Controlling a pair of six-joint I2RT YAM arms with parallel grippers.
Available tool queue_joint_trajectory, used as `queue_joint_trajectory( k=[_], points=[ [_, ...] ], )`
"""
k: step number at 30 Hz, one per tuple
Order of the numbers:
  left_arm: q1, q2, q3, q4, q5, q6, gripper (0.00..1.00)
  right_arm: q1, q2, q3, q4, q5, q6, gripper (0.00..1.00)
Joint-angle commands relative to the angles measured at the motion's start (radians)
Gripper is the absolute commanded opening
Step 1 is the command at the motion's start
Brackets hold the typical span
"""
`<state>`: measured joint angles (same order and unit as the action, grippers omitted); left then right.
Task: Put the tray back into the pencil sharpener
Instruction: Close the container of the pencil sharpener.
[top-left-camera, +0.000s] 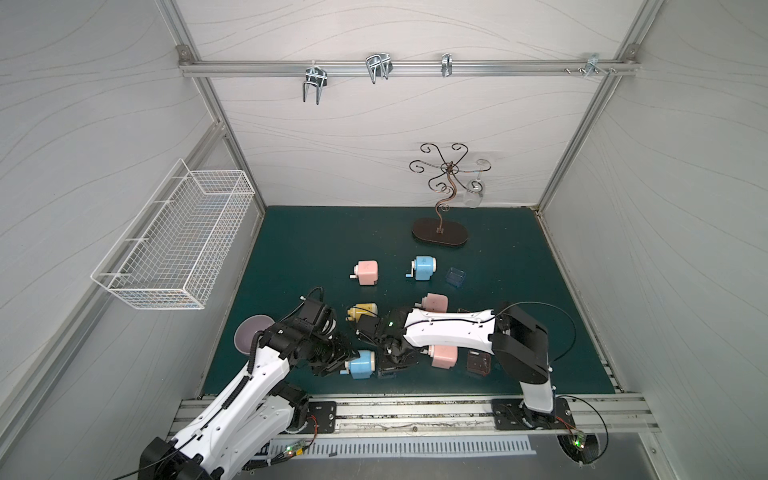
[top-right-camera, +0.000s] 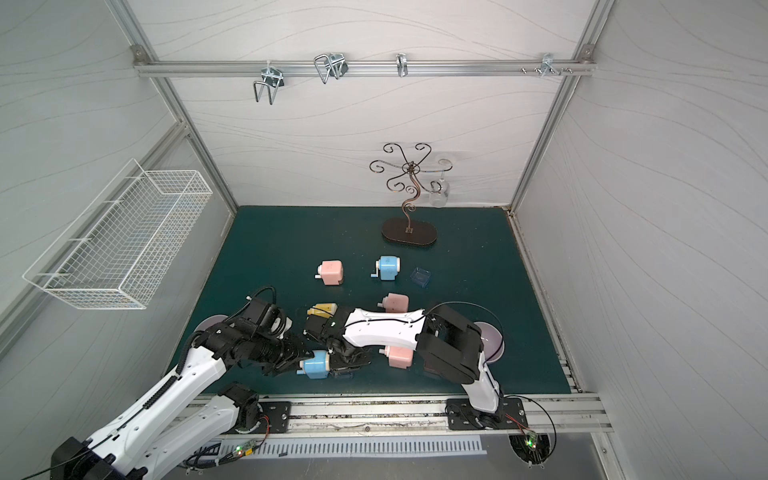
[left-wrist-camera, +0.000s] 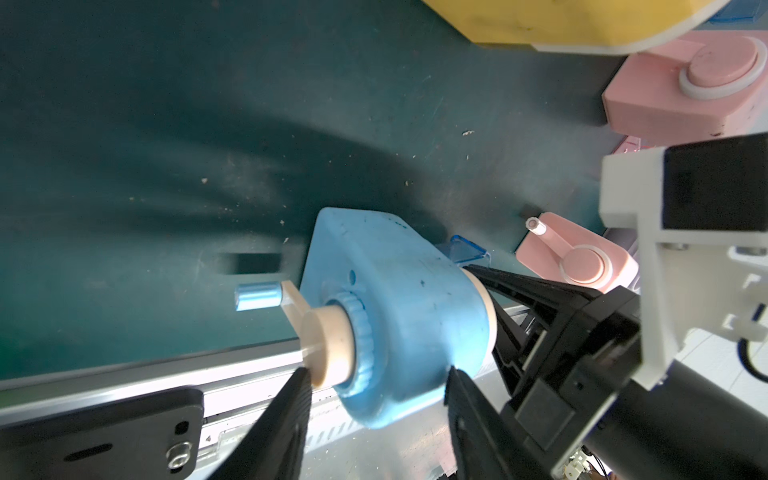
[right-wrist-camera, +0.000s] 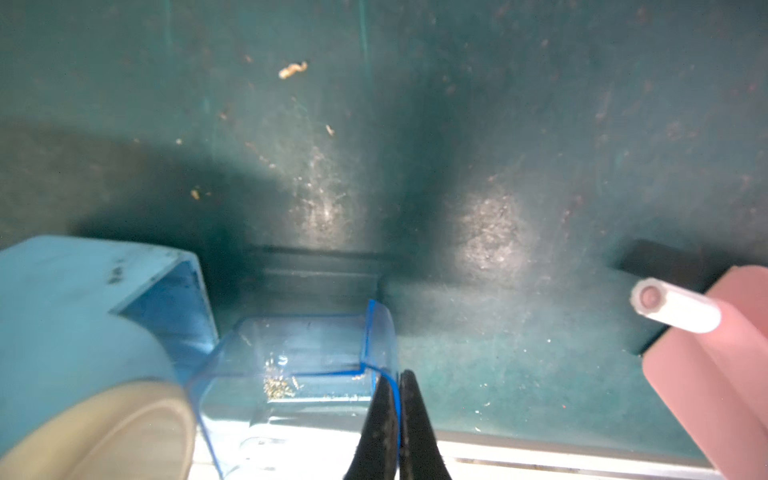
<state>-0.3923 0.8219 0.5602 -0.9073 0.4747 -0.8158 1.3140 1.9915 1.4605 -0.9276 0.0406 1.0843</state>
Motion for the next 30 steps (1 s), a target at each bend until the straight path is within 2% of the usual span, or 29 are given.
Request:
queue_joint_trajectory(
  k=[1,30],
  points=[
    [0.004,0.002,0.021,0.003,0.011,0.008,0.56,0.009,0.024,0.026,-0.065,0.025,0.044,0.0],
    [0.004,0.017,0.02,0.011,0.024,0.01,0.55,0.016,0.102,0.108,-0.108,0.008,0.098,0.0]
  ],
)
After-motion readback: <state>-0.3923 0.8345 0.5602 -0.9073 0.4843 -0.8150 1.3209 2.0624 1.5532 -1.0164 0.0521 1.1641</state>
